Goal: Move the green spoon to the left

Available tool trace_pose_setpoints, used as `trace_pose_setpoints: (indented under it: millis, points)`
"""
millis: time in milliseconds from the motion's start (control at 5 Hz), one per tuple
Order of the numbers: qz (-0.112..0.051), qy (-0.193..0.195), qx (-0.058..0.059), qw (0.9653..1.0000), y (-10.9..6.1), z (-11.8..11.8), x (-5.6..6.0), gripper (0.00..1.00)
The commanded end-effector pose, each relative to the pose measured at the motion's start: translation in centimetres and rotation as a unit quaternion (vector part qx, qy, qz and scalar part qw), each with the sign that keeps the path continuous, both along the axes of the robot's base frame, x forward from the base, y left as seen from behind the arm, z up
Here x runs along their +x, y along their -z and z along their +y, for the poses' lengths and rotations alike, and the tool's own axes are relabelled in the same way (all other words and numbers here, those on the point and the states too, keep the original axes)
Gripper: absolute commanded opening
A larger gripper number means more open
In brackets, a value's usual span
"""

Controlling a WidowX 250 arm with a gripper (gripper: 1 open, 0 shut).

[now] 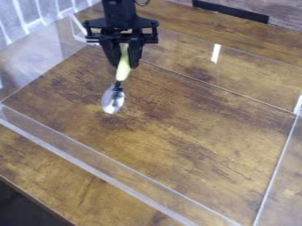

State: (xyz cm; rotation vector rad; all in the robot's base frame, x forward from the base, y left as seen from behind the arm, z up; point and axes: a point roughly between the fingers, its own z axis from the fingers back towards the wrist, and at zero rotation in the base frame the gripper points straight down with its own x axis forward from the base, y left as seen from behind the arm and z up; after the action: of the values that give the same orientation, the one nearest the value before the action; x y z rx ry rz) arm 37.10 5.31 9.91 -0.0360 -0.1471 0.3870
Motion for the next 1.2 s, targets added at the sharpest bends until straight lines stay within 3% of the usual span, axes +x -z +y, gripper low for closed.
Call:
trace_pose_setpoints:
  millis: [0,1000]
  points:
    - [-0.034,-0.004,0.008,0.9994,-1.9,0.8,1.1,0.00]
    - [-0.031,0.018,0.009,0.9993,-1.2,0.8,2.2,0.00]
